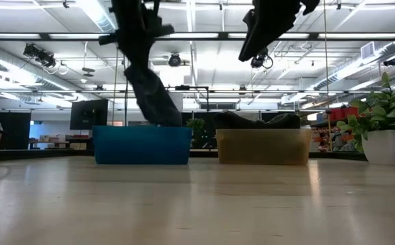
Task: Pick & Place hat
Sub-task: Put the blue cap into the blue bin, then put the gray cap into the orange bin
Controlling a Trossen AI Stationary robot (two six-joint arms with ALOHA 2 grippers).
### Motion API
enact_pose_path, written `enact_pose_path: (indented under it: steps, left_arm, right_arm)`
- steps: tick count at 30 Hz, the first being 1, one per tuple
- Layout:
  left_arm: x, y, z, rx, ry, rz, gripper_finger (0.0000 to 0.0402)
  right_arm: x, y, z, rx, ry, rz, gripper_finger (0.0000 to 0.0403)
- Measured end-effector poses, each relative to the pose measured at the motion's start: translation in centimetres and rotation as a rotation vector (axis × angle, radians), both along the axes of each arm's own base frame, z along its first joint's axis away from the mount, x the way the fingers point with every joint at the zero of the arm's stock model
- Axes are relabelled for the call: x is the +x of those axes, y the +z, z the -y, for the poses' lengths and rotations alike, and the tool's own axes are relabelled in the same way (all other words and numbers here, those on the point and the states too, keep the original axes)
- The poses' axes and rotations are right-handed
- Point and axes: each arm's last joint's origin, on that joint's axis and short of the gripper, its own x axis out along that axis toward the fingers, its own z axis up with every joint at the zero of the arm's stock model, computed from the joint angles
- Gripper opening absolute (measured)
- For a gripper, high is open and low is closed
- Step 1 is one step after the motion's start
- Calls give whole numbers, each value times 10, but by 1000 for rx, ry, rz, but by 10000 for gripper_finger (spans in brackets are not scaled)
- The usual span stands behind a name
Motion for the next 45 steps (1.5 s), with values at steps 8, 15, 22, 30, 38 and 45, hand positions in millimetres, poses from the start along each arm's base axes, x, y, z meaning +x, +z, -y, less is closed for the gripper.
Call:
enact_pose_path:
  steps: [8, 15, 22, 30, 38, 45]
  left_arm:
    - [7, -46, -1, -46, 24, -130, 26]
    - [10, -46, -2, -34, -8, -122, 71]
    - [10, -48, 3, -128, -94, -146, 118]
    - [9, -41, 4, -99, -240, -225, 121]
    - [-14, 27, 11, 29, -364, -176, 111]
    - [-61, 69, 37, 7, -634, -145, 111]
  right_arm:
    - [-2, -10, 1, -2, -30, -20, 118]
    - [0, -9, 0, 0, -27, 9, 118]
    - [0, -9, 0, -1, -25, 13, 118]
    - [2, -8, 1, 3, -28, 29, 118]
    - [2, -8, 1, 33, -68, 44, 118]
    - [5, -6, 0, 43, -70, 81, 118]
